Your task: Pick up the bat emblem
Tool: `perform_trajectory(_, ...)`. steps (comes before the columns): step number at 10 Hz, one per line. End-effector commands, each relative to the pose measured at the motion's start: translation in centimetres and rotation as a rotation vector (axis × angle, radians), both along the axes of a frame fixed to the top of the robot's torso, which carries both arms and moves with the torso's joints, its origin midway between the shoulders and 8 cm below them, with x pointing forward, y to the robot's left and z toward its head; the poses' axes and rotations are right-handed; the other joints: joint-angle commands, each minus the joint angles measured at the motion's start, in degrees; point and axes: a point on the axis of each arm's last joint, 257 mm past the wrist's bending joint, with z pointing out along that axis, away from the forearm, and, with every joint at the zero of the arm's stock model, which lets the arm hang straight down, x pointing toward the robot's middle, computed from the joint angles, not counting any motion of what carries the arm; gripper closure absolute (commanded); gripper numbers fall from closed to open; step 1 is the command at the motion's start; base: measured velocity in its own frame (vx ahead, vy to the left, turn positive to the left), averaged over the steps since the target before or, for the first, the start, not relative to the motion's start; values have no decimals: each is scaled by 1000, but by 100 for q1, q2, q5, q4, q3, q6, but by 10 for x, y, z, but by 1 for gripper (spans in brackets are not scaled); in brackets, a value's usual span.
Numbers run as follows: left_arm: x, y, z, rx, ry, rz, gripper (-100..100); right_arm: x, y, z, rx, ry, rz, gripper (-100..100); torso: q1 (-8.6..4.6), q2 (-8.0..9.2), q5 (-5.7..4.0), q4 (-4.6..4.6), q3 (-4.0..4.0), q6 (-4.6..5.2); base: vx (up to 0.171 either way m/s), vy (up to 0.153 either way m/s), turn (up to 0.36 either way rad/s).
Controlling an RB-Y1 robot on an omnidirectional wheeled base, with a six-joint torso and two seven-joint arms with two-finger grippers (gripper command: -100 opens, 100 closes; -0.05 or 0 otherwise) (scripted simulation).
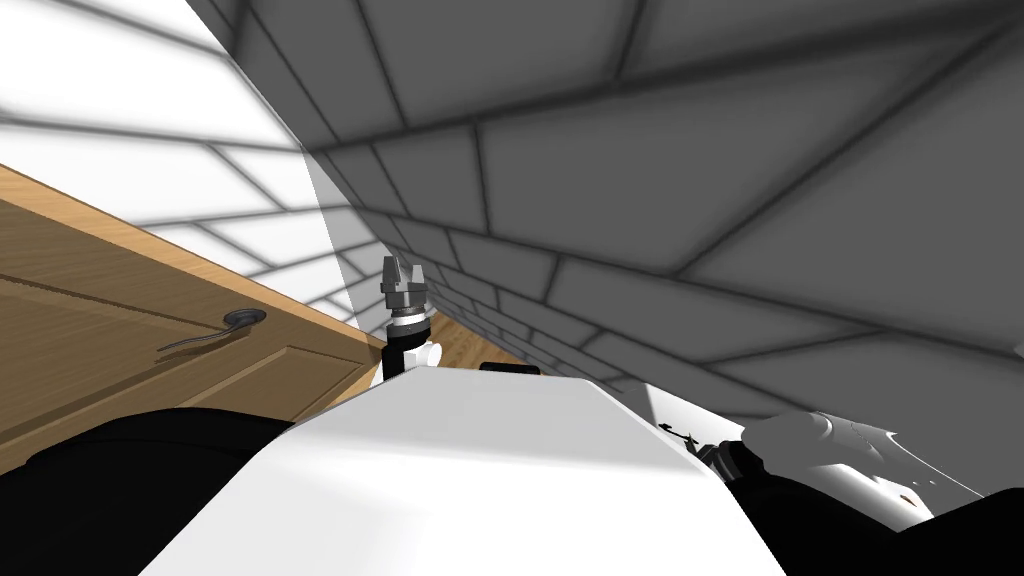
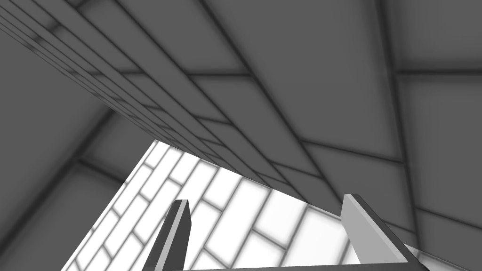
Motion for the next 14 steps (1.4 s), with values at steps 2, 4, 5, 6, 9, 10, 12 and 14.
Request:
perform_trajectory(2,0,0,0,0,0,0,0,-11,-8,-5,-3,0,-15,-100,0,-1,0,0,0,0,4,21,54)
perform_trajectory(4,0,0,0,0,0,0,0,-9,-8,-3,-2,0,-12,100,-4,-1,0,0,-1,0,1,4,3)
perform_trajectory(5,0,0,0,0,0,0,0,-9,-7,-3,-2,1,-12,100,-6,-1,-1,0,-1,0,3,2,-29)
perform_trajectory(6,0,0,0,0,0,0,0,-9,-6,-4,-1,-3,-24,100,-10,-2,-2,-8,-5,-16,3,0,-34)
perform_trajectory(9,0,0,0,0,0,0,0,-10,-5,-4,0,-4,-37,0,-10,-13,-3,-18,-15,-34,0,0,0)
perform_trajectory(10,0,0,0,0,0,0,0,-2,-2,-1,0,0,-3,100,-11,-13,-4,-18,-16,-34,-6,-16,-37)
perform_trajectory(12,0,0,0,0,0,0,0,6,5,4,1,0,9,100,-19,-12,-3,-17,-15,-36,-6,-30,-58)
perform_trajectory(14,0,0,0,0,0,0,0,13,11,9,1,1,19,100,-18,-13,-4,-18,-15,-38,-1,-24,-52)
